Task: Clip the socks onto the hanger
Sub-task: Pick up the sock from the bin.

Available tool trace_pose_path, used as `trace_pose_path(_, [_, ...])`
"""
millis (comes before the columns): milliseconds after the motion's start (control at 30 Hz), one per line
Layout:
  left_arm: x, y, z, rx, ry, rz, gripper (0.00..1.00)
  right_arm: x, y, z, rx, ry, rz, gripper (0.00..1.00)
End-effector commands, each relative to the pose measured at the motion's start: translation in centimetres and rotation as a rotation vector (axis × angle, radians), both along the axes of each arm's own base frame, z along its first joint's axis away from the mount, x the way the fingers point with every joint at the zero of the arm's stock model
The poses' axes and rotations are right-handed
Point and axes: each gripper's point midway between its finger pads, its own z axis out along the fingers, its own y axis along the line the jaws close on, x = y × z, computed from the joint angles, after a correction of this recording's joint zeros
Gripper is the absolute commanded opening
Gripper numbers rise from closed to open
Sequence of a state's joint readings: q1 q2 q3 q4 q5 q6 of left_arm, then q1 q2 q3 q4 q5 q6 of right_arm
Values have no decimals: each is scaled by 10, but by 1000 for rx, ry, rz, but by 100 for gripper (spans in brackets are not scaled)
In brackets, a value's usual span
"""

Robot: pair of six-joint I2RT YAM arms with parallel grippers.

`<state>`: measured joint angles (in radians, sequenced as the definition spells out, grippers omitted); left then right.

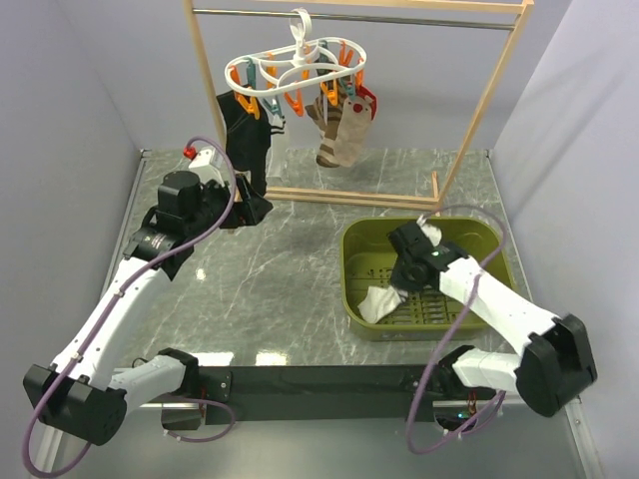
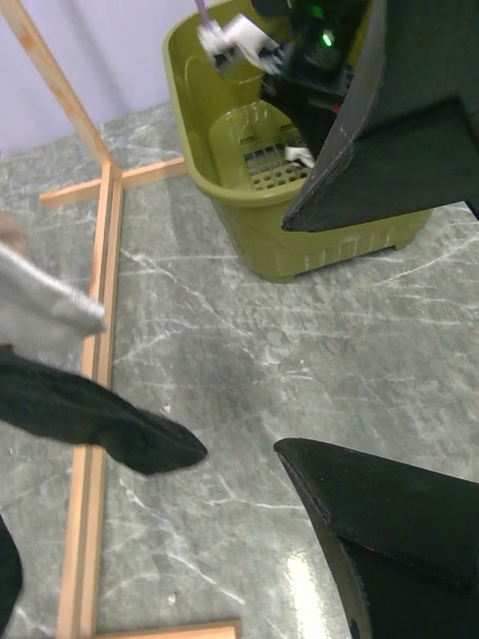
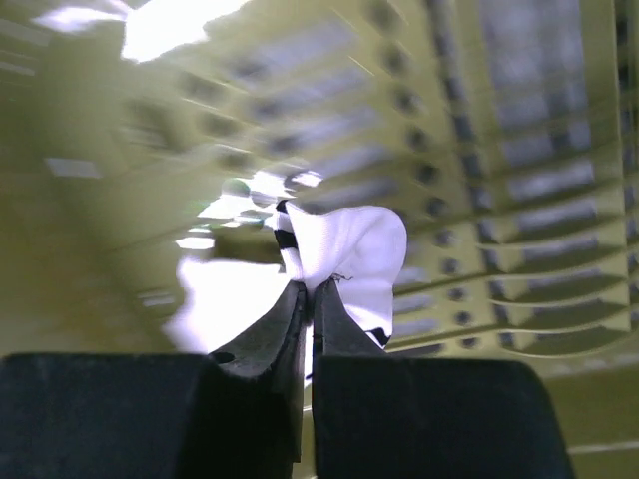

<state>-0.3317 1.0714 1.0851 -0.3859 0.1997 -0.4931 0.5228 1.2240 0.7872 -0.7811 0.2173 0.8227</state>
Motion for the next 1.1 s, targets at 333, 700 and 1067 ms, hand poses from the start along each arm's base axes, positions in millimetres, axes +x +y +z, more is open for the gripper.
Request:
trace_pose_path(333, [-24, -52, 39, -49, -139, -235, 84, 40, 20, 112, 157, -361, 71, 0])
trace_pose_path(700, [-57, -132, 67, -56, -291, -525, 81, 45, 58, 205, 272, -780, 483, 0])
trace_pose_path(1067, [-57, -185, 81, -46, -411, -735, 81, 42, 90, 262, 317, -953, 741, 0])
